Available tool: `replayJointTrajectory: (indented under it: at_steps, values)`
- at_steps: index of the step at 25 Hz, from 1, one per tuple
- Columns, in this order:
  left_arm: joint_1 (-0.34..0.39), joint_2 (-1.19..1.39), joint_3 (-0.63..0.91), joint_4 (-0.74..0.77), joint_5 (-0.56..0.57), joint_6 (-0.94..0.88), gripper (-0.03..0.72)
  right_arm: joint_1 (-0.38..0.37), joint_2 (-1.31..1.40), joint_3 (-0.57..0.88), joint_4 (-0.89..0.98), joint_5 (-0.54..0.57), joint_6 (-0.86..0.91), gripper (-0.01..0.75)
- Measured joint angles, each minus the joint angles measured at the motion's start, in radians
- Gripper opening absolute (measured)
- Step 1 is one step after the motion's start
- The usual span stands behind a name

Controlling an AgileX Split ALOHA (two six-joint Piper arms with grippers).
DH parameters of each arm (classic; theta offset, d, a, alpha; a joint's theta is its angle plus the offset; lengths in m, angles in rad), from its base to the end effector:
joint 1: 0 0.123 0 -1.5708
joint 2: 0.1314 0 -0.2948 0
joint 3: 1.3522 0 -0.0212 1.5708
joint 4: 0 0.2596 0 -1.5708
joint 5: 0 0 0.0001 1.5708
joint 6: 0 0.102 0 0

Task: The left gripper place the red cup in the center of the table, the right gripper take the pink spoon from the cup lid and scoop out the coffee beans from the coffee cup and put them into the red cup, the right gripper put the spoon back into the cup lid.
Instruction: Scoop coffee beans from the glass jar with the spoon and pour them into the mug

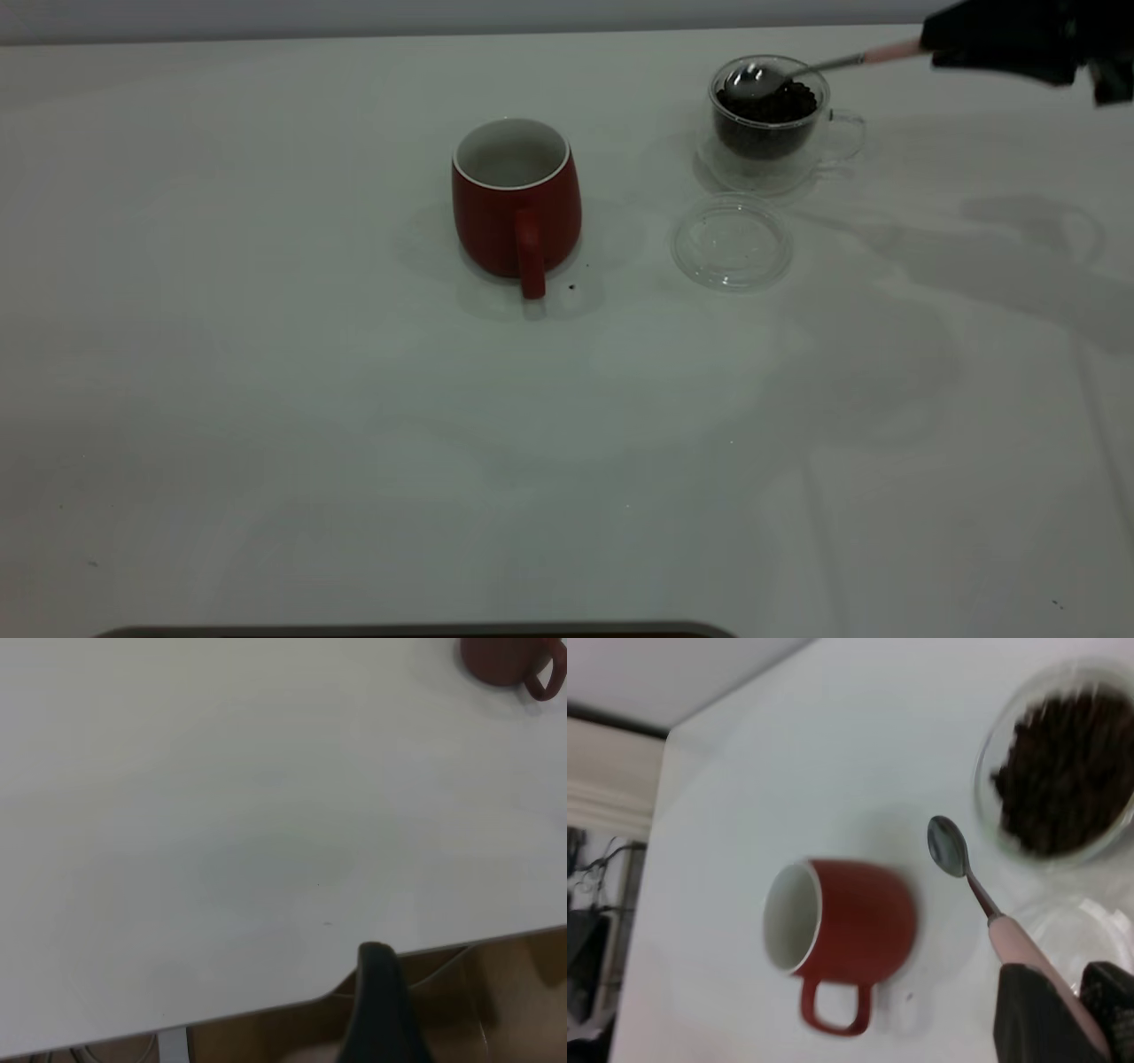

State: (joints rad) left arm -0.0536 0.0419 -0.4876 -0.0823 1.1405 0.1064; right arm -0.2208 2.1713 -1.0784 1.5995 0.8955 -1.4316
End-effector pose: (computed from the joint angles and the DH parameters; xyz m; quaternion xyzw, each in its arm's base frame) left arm 0.0056 -0.0079 0.2659 0.0729 0.8825 -0.0289 0.4637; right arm 0.3979 -0.0077 0.0819 0.0481 0.8693 0.4085 0.2742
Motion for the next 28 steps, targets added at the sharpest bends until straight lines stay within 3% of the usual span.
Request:
replayJointTrajectory:
  at_steps: [11,28]
  values:
    - [0.000,0.000,0.000,0.000,0.000,0.000,0.586,-0.014,0.143,-0.322,-0.275,0.013,0.247,0.113]
    - [0.000,0.000,0.000,0.000,0.000,0.000,0.586,-0.014,0.274,-0.380,-0.233,0.049,0.237,0.113]
